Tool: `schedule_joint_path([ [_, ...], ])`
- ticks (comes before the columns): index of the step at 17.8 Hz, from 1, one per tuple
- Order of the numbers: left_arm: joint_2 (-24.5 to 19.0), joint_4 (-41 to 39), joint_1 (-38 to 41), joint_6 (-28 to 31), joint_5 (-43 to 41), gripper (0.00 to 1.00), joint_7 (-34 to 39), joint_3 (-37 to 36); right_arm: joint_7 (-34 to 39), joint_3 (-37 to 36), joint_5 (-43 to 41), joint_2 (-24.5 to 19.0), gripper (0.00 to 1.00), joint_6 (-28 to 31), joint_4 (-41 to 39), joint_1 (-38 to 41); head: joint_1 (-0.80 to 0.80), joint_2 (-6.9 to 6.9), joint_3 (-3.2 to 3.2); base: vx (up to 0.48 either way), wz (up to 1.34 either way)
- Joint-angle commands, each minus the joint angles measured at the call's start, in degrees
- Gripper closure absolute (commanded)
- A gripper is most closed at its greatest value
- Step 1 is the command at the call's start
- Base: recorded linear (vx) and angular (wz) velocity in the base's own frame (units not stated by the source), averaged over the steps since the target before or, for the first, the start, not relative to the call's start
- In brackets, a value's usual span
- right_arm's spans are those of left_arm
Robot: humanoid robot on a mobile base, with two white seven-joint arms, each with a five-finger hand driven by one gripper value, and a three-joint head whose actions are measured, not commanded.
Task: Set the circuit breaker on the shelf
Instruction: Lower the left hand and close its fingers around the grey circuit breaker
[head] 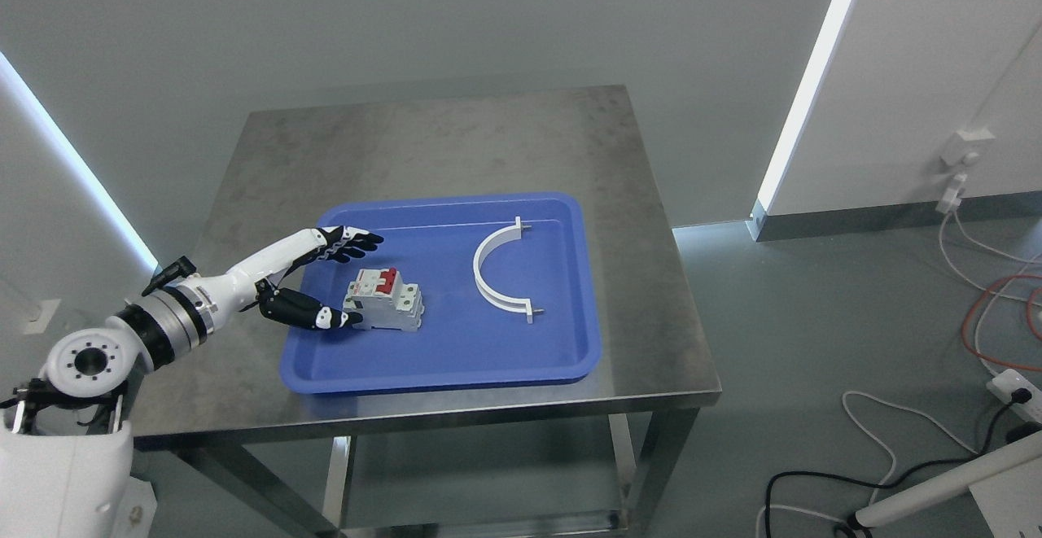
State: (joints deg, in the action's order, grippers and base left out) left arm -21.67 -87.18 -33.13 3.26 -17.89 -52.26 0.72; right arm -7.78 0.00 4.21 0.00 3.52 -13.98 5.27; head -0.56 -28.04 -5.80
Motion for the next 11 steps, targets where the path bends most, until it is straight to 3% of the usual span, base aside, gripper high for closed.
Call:
schedule_joint_path([
  [1, 3.5, 0.2, 0.4, -0.3, -2.0, 0.38, -0.3, 1.3, 0.0, 1.1, 0.0, 1.0, 0.0, 1.1, 0.0, 0.0, 0.0, 0.0, 0.0, 0.0, 0.0],
  [6, 3.5, 0.1, 1.5, -0.7, -1.9, 0.5, -0.5, 1.0, 0.0, 1.1, 0.0, 1.0, 0.0, 1.0, 0.0, 0.0, 0.0, 0.0, 0.0, -0.001, -0.01],
  [7, 3.7, 0.1, 1.6, -1.6, -1.9, 0.6, -0.5, 1.3, 0.0, 1.1, 0.0, 1.0, 0.0, 1.1, 0.0, 0.0, 0.0, 0.0, 0.0, 0.0, 0.0],
  [8, 3.9, 0.2, 1.6, -2.8, -1.9, 0.76, -0.6, 2.0, 0.0, 1.1, 0.0, 1.0, 0.0, 1.1, 0.0, 0.0, 0.0, 0.0, 0.0, 0.0, 0.0],
  [11, 5.1, 0.7, 1.1, -6.7, -1.9, 0.98, 0.1, 6.1, 0.0, 1.1, 0.0, 1.0, 0.0, 1.1, 0.0, 0.0, 0.0, 0.0, 0.0, 0.0, 0.0],
])
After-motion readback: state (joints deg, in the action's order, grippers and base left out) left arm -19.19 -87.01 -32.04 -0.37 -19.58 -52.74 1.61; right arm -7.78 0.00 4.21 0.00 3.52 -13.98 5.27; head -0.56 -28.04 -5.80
